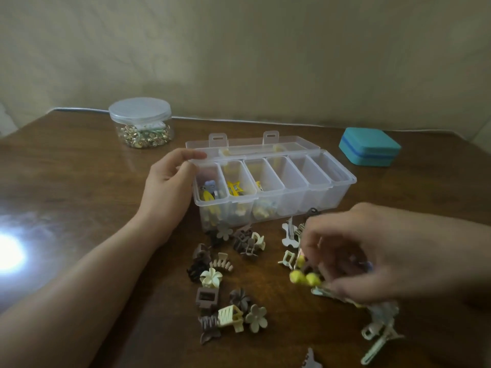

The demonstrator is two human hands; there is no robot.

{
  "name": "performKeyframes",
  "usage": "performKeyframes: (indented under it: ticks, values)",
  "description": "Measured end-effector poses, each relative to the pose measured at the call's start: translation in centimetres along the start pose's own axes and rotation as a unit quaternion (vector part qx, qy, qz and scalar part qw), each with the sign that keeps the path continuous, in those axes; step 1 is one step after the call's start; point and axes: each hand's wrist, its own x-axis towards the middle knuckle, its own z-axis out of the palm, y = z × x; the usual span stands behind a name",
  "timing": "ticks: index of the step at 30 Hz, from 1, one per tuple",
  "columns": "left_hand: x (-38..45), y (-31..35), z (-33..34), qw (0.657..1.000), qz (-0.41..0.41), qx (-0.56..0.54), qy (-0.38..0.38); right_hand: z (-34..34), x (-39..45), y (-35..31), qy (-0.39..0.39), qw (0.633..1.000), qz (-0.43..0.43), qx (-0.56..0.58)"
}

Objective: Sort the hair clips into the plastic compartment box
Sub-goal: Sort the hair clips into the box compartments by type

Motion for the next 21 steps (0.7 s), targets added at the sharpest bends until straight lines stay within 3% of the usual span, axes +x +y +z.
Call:
performKeyframes:
  ticks: [5, 9, 13, 16, 21]
  values:
    - [0.0, -0.1, -0.2, 1.0, 0.0, -0.022, -0.002, -3.1, 1.0, 0.6, 0.135, 0.977, -0.012, 0.165]
    - [0.0, -0.1, -0.3, 0.999, -0.002, -0.038, -0.007, -4.8, 4.8, -0.6, 0.258, 0.946, -0.025, 0.193]
    - [-0.1, 0.0, -0.7, 0.999, -0.008, -0.04, -0.019, -3.5, 10.0, -3.1, 0.291, 0.944, 0.012, 0.157]
    - [-0.3, 0.0, -0.9, 0.999, -0.009, -0.031, -0.025, -0.9, 13.1, -4.3, 0.285, 0.957, 0.049, 0.038]
    - [-0.4, 0.0, -1.1, 0.998, -0.028, -0.036, -0.034, -1.4, 10.4, -3.9, 0.353, 0.935, -0.02, -0.013]
